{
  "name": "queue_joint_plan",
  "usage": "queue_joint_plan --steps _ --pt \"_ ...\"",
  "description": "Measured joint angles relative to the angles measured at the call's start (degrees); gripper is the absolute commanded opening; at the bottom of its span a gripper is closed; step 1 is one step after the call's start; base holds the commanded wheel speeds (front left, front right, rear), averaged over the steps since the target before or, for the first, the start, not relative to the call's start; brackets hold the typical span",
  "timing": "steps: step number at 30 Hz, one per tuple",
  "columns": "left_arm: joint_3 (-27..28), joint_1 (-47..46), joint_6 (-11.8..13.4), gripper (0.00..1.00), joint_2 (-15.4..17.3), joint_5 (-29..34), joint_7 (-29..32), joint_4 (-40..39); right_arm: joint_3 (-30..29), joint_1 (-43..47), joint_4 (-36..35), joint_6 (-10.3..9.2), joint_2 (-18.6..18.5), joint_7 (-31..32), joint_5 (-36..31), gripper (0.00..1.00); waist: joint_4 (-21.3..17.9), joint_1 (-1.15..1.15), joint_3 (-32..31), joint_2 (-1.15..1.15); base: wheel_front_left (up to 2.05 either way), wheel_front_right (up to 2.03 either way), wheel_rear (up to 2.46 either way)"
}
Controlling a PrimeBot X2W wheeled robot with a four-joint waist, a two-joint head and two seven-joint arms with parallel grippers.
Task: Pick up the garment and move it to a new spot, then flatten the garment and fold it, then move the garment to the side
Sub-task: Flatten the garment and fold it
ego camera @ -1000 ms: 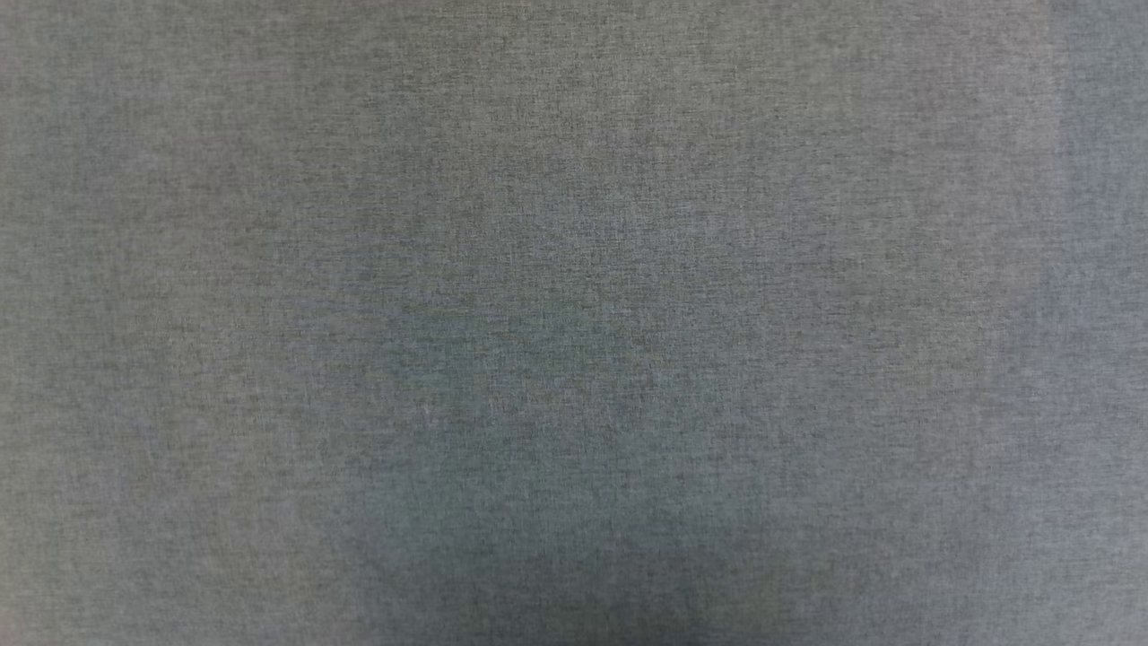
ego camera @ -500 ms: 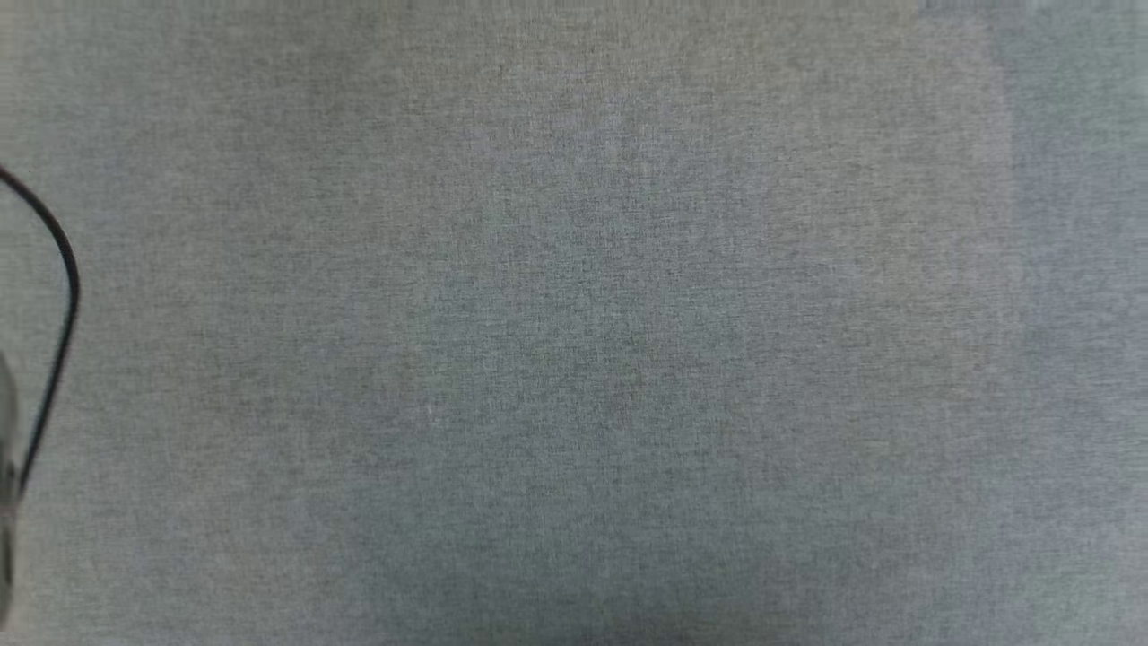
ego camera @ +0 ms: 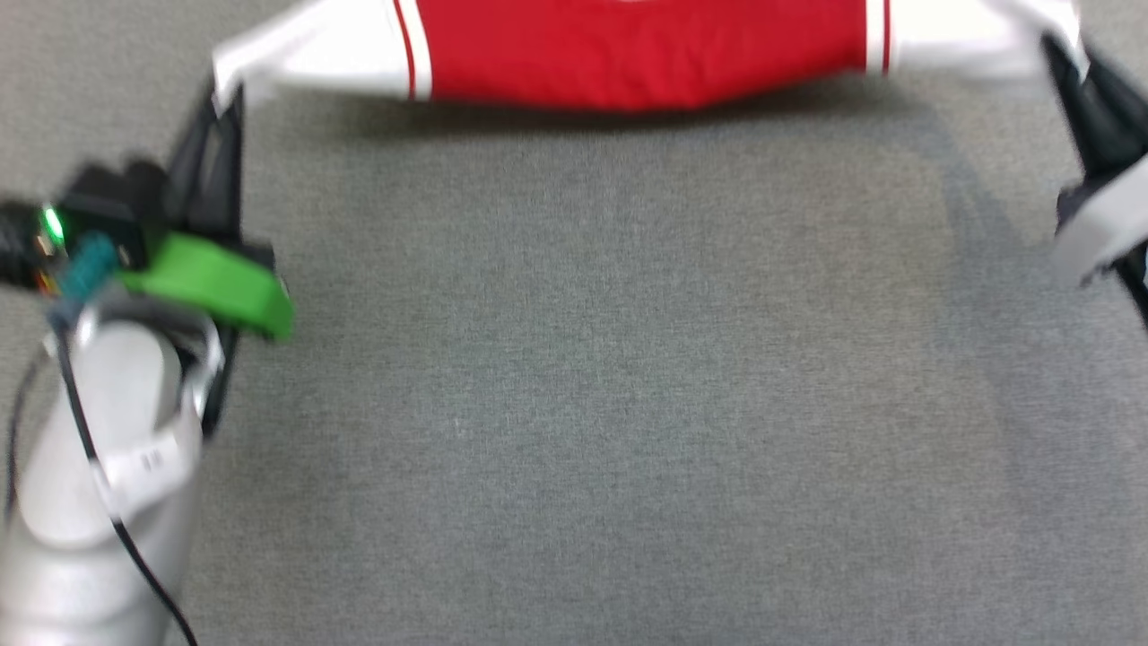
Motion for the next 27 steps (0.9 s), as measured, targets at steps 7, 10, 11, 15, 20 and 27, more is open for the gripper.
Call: queue_joint_plan --steps 7,10,11,15,20,27 --pt "1.9 18.3 1.1 0.0 -0.9 -1.4 0.0 -2.0 0.5 15.7 -1.3 0.0 0.1 0.0 0.9 0.0 -0.1 0.0 -6.0 0.0 0.0 0.0 0.0" --pt "2.3 24.7 1.4 0.0 -1.1 -1.7 0.0 -2.5 -0.8 21.4 -1.1 0.0 0.5 0.0 0.9 0.0 -0.2 0.0 -8.5 0.0 0.0 0.0 0.0" --pt "2.3 26.2 1.6 0.0 -1.3 -1.8 0.0 -2.6 -1.2 22.9 -1.1 0.0 0.6 0.0 0.8 0.0 -0.2 0.0 -9.1 0.0 0.0 0.0 0.0" --pt "2.6 32.2 2.1 0.0 -2.6 -2.0 0.0 -2.6 -4.3 29.7 -1.1 0.01 1.6 0.0 0.3 0.0 -0.3 0.0 -11.8 0.0 0.0 0.0 0.0" --pt "3.9 38.3 2.8 0.0 -5.2 -3.2 0.0 -2.9 -8.8 39.2 -2.1 0.01 3.3 -0.1 0.3 0.0 0.0 0.0 -14.5 0.0 0.0 0.0 0.0" --pt "5.3 44.2 2.6 0.0 -7.7 -2.9 0.0 -2.4 -14.9 50.3 -4.2 0.07 5.5 -0.1 -1.7 0.0 0.8 0.0 -16.8 0.0 0.0 0.0 0.0"
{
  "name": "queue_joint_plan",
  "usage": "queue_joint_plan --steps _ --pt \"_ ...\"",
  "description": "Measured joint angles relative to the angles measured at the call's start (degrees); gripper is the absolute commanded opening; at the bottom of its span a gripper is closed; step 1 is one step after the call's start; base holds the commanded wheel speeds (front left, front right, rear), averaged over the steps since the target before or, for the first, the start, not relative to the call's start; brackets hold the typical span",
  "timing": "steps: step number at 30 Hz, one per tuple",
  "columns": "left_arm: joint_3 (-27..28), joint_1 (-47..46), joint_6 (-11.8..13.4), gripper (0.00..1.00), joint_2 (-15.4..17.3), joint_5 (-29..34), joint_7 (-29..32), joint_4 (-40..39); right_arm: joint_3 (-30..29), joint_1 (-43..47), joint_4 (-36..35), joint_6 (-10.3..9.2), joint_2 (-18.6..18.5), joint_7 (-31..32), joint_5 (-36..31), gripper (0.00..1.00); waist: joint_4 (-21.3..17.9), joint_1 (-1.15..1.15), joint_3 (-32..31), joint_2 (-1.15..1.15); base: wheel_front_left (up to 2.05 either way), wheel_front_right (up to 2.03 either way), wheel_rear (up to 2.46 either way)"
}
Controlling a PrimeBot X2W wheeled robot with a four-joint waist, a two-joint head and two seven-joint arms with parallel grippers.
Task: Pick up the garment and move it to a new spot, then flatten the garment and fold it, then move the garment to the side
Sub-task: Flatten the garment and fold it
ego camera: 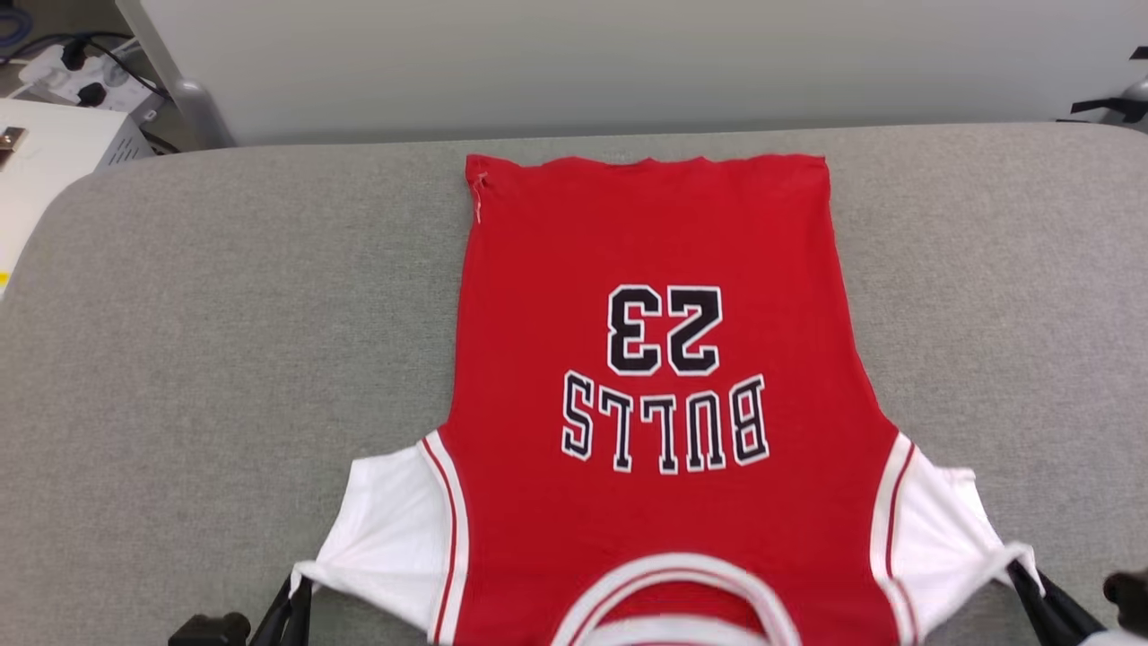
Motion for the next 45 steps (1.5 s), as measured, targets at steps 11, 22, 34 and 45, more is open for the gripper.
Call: queue_joint_plan --steps 11,22,34,45 --pt "2.3 1.7 -1.7 0.0 -2.9 2.8 0.0 0.2 -7.1 5.0 -2.0 0.01 3.5 -0.1 -3.3 0.84 0.7 0.0 -1.0 0.0 0.0 0.0 0.0" --pt "3.3 0.8 -2.6 0.0 -5.9 7.1 0.0 -7.1 -17.6 -0.7 -13.0 -0.05 1.0 -0.1 -6.1 1.0 1.3 0.01 0.4 0.0 0.0 0.0 0.0" --pt "1.4 -5.4 -3.1 0.0 -9.5 11.2 0.0 -15.5 -17.8 -29.0 -26.7 -0.05 -7.3 23.3 0.1 1.0 4.6 0.01 7.3 0.0 0.0 0.0 0.0" --pt "-2.0 -11.9 -3.1 0.0 -12.6 12.2 0.0 -19.0 -8.4 -56.2 -14.9 -0.07 -11.8 57.0 7.1 1.0 10.0 0.02 17.2 0.0 0.0 0.0 0.0"
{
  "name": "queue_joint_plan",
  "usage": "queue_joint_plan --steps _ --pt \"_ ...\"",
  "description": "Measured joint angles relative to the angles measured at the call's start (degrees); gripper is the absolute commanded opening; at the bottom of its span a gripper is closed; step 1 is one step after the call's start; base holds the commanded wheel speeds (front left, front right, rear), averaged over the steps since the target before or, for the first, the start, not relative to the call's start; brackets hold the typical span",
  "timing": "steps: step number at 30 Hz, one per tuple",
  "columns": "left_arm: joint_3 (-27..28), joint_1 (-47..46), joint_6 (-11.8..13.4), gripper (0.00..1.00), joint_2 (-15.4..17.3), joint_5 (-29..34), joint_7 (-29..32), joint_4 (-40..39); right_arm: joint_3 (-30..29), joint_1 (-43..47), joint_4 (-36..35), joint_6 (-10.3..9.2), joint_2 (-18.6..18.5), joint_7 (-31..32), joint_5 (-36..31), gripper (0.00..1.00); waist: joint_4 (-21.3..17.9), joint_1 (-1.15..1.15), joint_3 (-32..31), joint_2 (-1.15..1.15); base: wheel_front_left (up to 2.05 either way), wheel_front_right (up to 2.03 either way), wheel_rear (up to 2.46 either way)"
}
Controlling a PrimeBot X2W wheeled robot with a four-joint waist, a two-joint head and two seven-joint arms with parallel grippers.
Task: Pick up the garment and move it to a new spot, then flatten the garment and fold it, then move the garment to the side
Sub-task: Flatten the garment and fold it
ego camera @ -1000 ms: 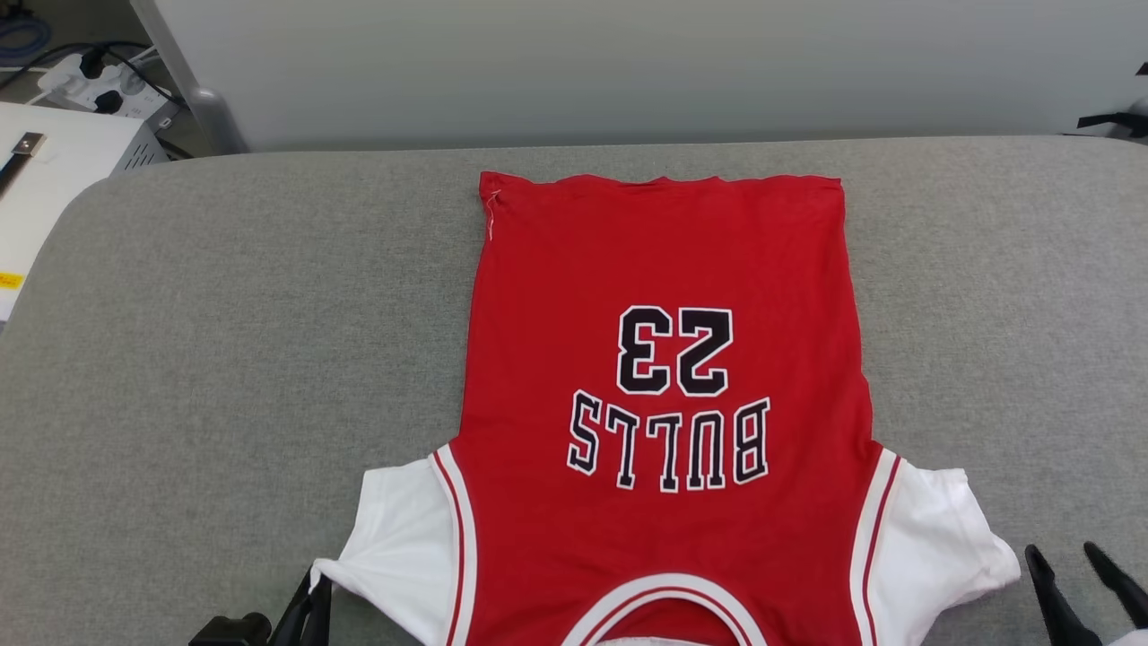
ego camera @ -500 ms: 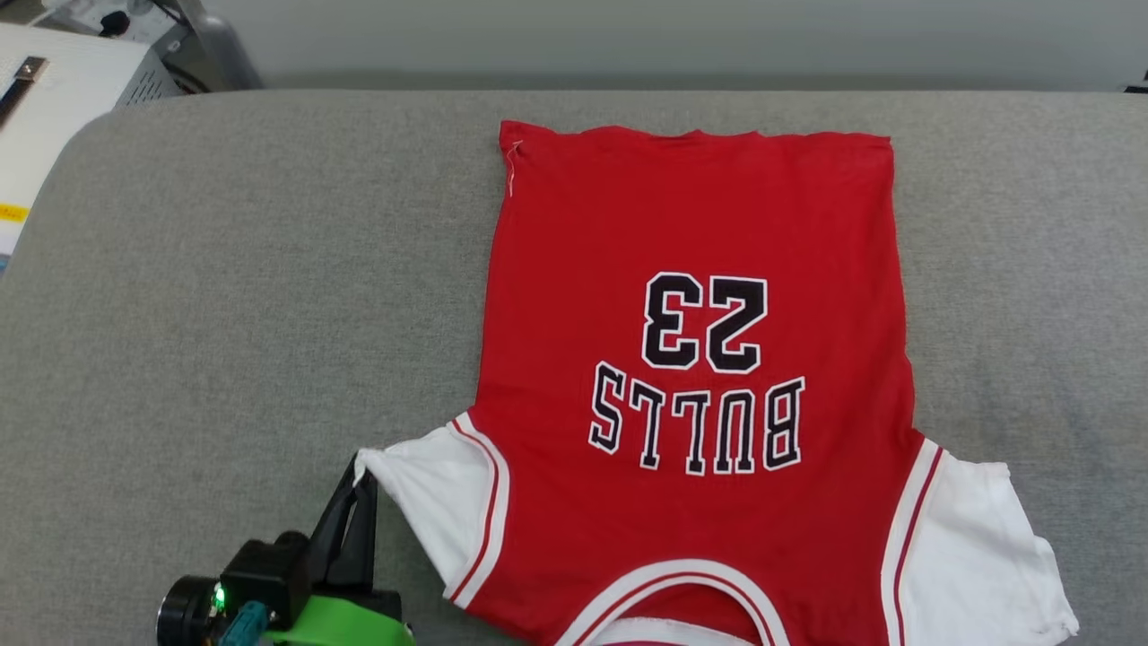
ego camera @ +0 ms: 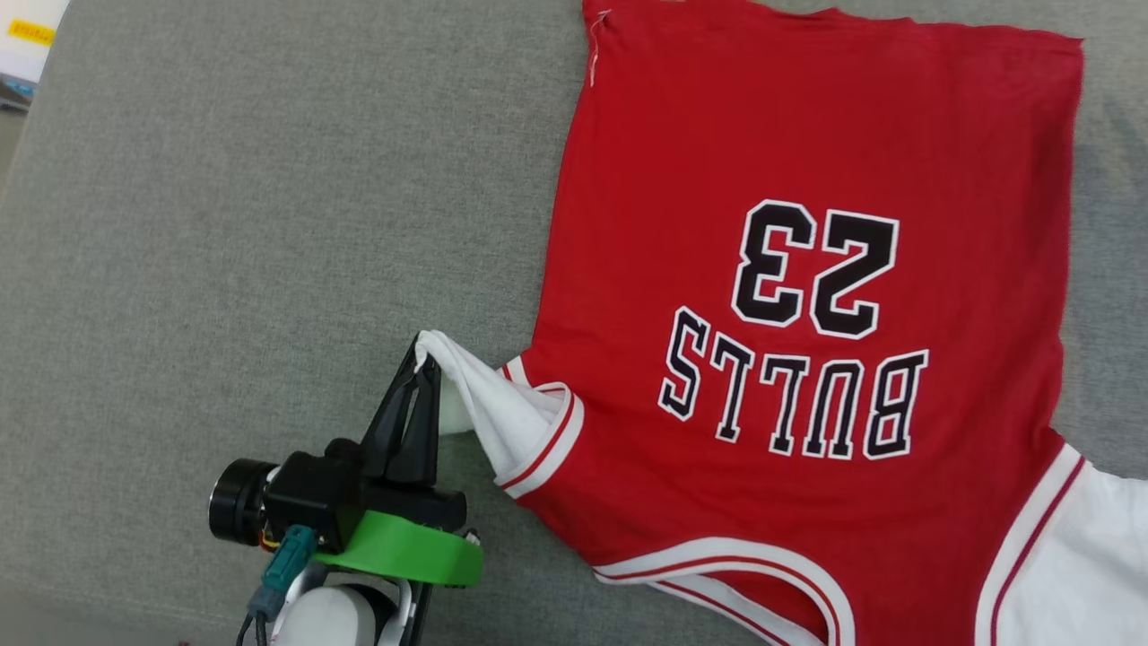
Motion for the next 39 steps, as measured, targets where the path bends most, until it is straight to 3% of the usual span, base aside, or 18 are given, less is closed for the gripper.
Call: queue_joint_plan --steps 3,9,17,25,26,27,39 --pt "-1.2 -0.9 0.1 0.0 -0.4 0.0 0.0 -0.8 2.9 -3.3 3.5 0.0 -0.8 9.0 1.4 1.0 1.7 0.0 2.8 0.0 0.0 0.0 0.0" --pt "-3.0 -2.6 0.8 0.0 -0.6 0.0 0.0 -1.3 4.9 -6.7 8.2 0.0 -1.4 16.3 0.7 1.0 4.5 0.0 7.6 0.0 0.0 0.0 0.0" --pt "-5.1 -5.2 1.9 0.0 -0.7 -1.1 0.0 -1.5 7.2 -6.1 11.9 -0.03 -1.9 17.1 -1.0 1.0 7.3 0.0 13.2 0.0 0.0 0.0 0.0" --pt "-5.8 -5.7 2.6 0.0 -0.7 -1.3 0.0 -0.8 7.0 -4.8 10.8 -0.04 -4.3 15.0 0.9 1.0 9.0 -0.01 14.9 0.0 0.0 0.0 0.0" --pt "-5.8 -5.7 2.6 0.0 -0.7 -1.3 0.0 -0.8 7.1 -4.7 10.8 -0.04 -4.4 14.9 1.2 0.29 9.0 -0.01 14.7 0.0 0.0 0.0 0.0" --pt "-5.7 -5.7 2.6 0.0 -0.7 -1.3 0.0 -0.8 7.3 -4.6 10.8 -0.04 -4.5 14.6 1.2 0.0 8.9 -0.01 14.5 0.0 0.0 0.0 0.0" --pt "-4.3 -4.8 2.6 0.0 -0.8 -0.7 0.0 0.6 9.1 -2.9 12.5 -0.05 -1.5 6.1 2.4 0.0 7.1 0.0 9.3 0.0 0.0 0.0 0.0"
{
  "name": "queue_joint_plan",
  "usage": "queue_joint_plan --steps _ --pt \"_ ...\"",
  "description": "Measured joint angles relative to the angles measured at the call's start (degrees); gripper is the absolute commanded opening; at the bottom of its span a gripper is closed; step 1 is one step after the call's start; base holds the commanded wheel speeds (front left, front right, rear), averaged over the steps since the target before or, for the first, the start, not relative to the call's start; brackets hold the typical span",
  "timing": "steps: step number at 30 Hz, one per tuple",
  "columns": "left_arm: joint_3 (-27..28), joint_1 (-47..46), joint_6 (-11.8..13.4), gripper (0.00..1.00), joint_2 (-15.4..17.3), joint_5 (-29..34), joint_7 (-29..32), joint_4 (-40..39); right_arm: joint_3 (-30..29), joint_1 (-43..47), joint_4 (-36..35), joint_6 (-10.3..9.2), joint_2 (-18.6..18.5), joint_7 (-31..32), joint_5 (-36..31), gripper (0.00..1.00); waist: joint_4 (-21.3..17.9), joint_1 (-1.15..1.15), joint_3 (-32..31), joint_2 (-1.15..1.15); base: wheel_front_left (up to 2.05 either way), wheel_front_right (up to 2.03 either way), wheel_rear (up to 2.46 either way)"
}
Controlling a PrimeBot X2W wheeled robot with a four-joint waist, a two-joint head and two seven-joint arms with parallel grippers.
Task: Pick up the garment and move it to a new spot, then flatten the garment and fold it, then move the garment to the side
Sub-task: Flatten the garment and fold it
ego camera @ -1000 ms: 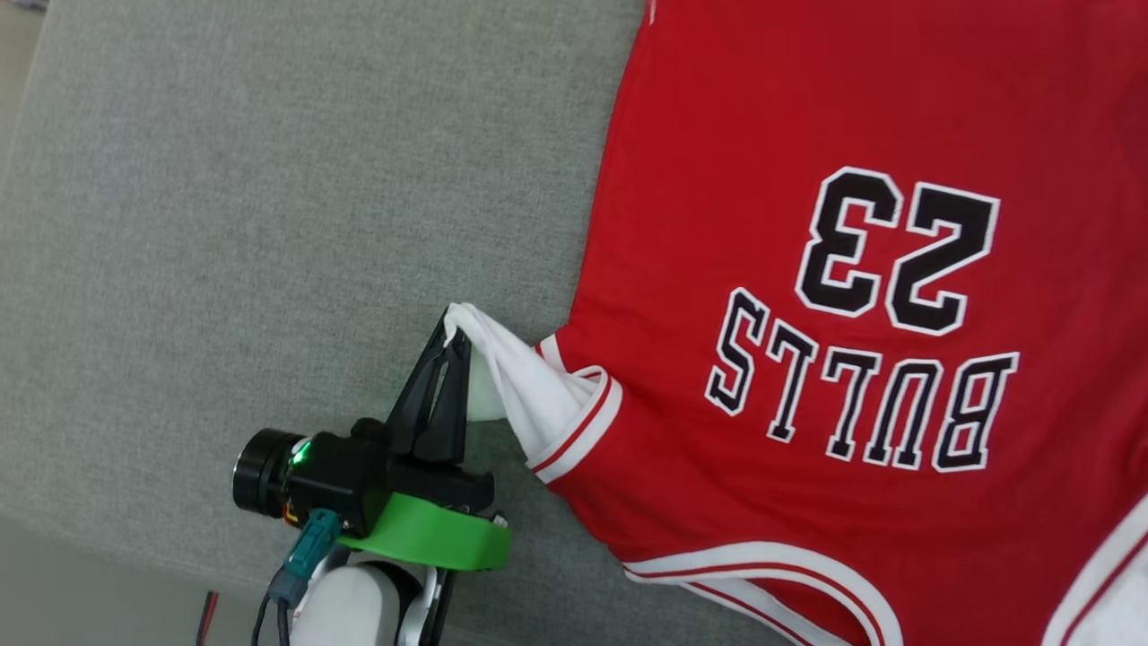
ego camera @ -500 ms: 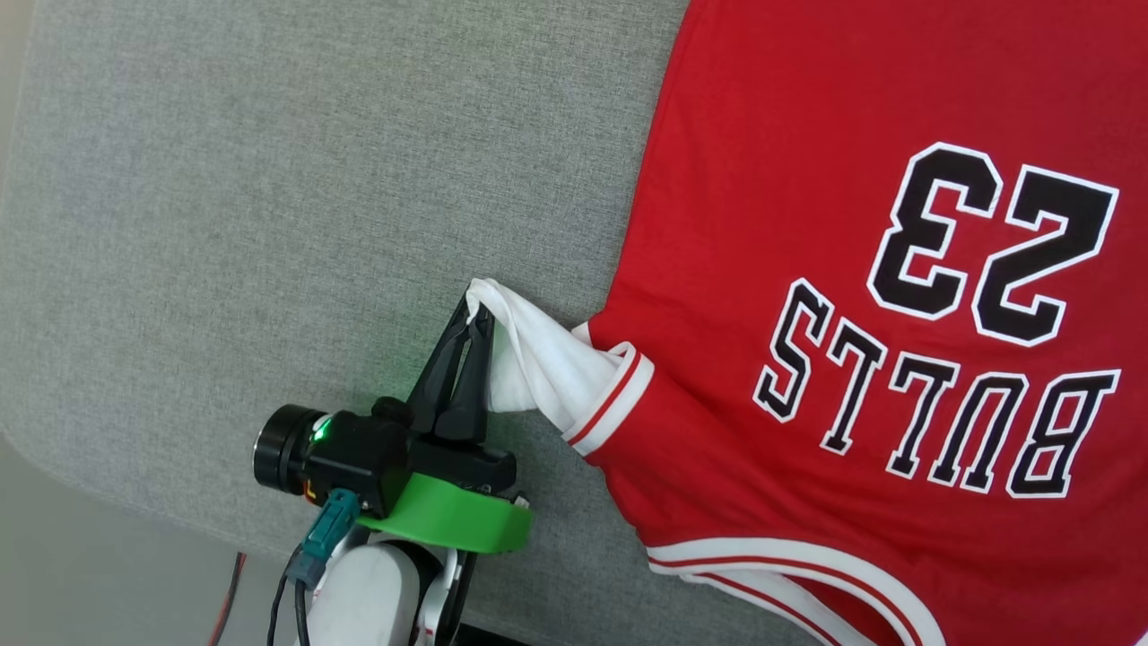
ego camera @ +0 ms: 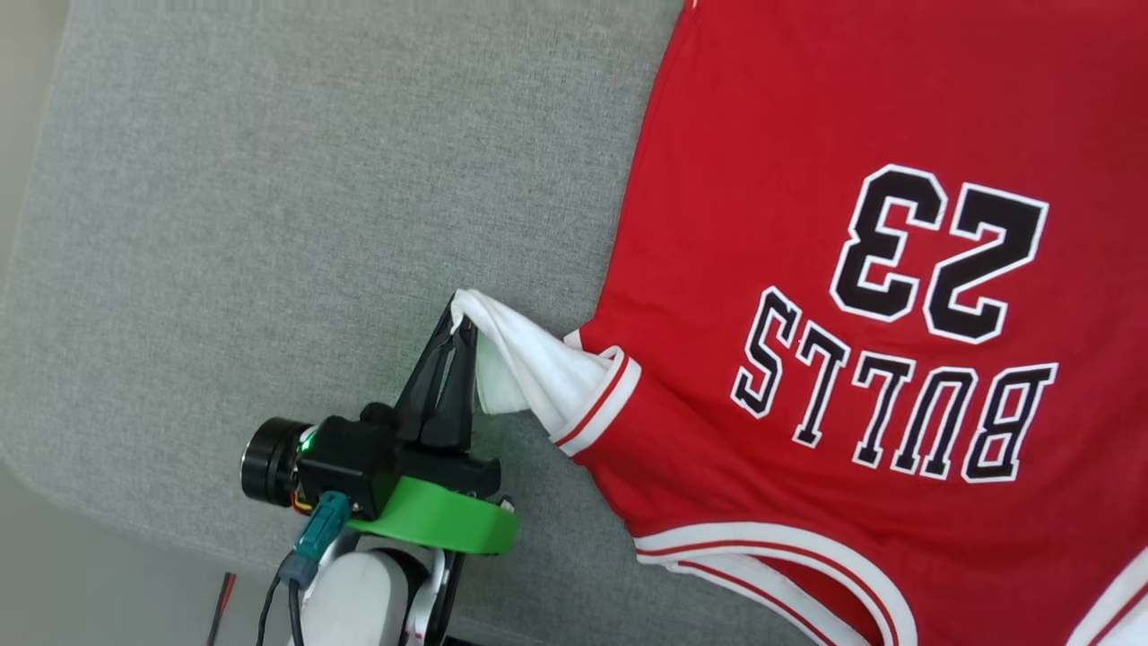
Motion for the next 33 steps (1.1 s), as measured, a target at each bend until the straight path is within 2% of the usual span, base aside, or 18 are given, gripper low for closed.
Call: queue_joint_plan --steps 4,10,15,21,26,33 --pt "1.4 2.1 0.0 0.0 0.0 0.6 0.0 0.6 2.5 2.8 -2.8 0.0 -1.7 -4.2 1.3 0.0 -0.8 0.0 -3.3 0.0 0.0 0.0 0.0" --pt "3.7 6.0 -0.3 0.0 0.0 1.3 0.0 0.9 3.8 9.7 -7.7 0.0 -6.2 -9.4 5.9 0.0 -2.4 0.0 -8.7 0.0 0.0 0.0 0.0" --pt "5.4 9.3 -0.5 0.0 0.3 1.7 0.0 1.0 3.4 19.5 -12.4 0.0 -10.2 -13.6 8.6 0.0 -4.1 0.0 -13.3 0.0 0.0 0.0 0.0" --pt "6.8 11.8 -0.6 0.0 1.2 2.6 0.0 1.3 0.5 34.3 -15.9 0.03 -13.1 -17.4 10.0 0.0 -6.9 -0.01 -17.6 0.0 0.0 0.0 0.0" --pt "8.0 13.1 -0.8 0.0 1.5 2.6 0.0 1.8 -3.2 47.5 -16.5 0.04 -12.6 -19.1 10.8 0.0 -9.6 -0.01 -20.1 0.0 0.0 0.0 0.0" --pt "9.0 14.1 -1.1 0.0 1.5 2.6 0.0 2.4 -6.1 62.0 -16.4 0.04 -7.8 -20.4 10.9 0.0 -12.6 -0.01 -22.1 0.0 0.0 0.0 0.0"
